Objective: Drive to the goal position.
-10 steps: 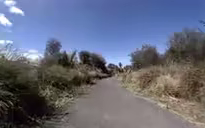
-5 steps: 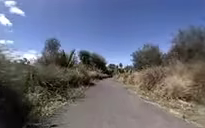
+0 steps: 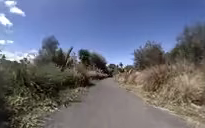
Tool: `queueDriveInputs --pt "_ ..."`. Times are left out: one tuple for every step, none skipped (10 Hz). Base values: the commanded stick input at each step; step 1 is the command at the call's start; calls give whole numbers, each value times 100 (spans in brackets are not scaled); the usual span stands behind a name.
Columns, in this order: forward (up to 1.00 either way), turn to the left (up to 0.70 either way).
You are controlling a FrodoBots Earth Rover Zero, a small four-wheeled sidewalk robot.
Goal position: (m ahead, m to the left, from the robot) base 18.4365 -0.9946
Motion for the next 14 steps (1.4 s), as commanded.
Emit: queueDriveInputs --pt "85 0" --pt "85 0" --pt "85 0" --pt "85 0" --pt "85 0" --pt "85 0" --pt "85 0" --pt "85 0" --pt "85 0" --pt "85 0" --pt "85 0" --pt "85 0" --pt "85 0" --pt "85 0"
